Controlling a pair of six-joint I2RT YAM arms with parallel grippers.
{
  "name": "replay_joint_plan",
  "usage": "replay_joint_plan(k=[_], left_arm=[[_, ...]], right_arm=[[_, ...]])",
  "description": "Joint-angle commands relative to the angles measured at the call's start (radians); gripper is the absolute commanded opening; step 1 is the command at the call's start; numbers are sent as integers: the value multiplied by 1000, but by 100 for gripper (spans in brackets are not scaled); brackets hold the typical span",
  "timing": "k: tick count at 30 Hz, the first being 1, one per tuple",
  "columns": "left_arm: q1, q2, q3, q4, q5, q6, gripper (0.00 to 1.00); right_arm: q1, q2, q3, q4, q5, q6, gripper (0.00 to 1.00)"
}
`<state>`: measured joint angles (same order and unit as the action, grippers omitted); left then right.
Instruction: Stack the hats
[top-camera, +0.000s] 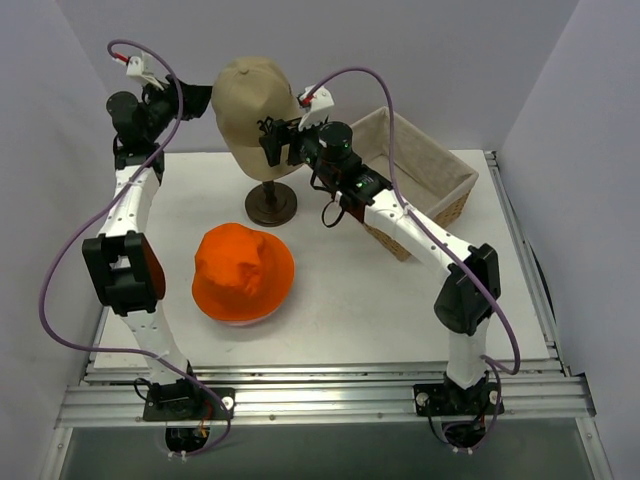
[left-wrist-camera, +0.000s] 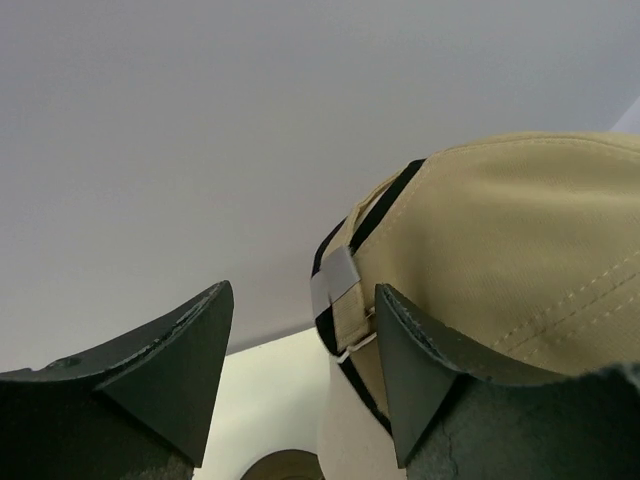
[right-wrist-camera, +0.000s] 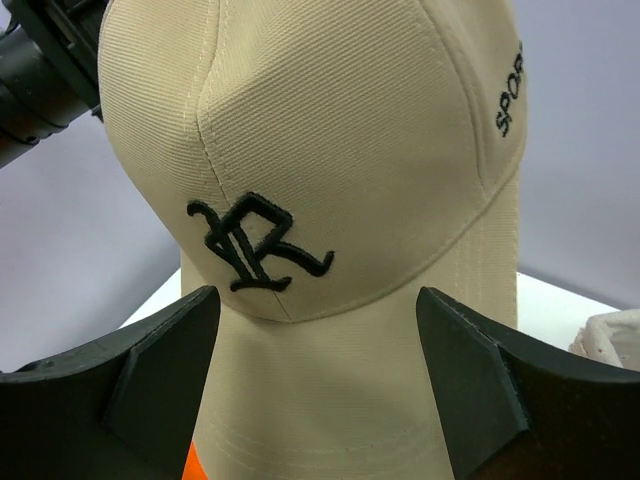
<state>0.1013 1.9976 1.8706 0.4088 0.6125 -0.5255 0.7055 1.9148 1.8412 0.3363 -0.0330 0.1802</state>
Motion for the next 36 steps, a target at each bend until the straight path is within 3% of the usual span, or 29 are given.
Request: replay_joint_plan(k=[1,8,18,29,36], left_arm=[[28,-68,-28,-45,4,-30,68],[57,-102,-36,-41,-10,-60,70],[41,-138,-79,-22,6,-77,69],[11,-134,-87,-28,0,-51,69],[8,-125,-90,-42,-3,-31,69]], right_arm=[[-32,-106,-34,35,-1,39,75],[-130,-189,-120,151,-5,151,71],[-222,47,196,49,-51,208,66],[-235,234,374,56,-134,232,66],[-238,254,314,142,-194,269,65]])
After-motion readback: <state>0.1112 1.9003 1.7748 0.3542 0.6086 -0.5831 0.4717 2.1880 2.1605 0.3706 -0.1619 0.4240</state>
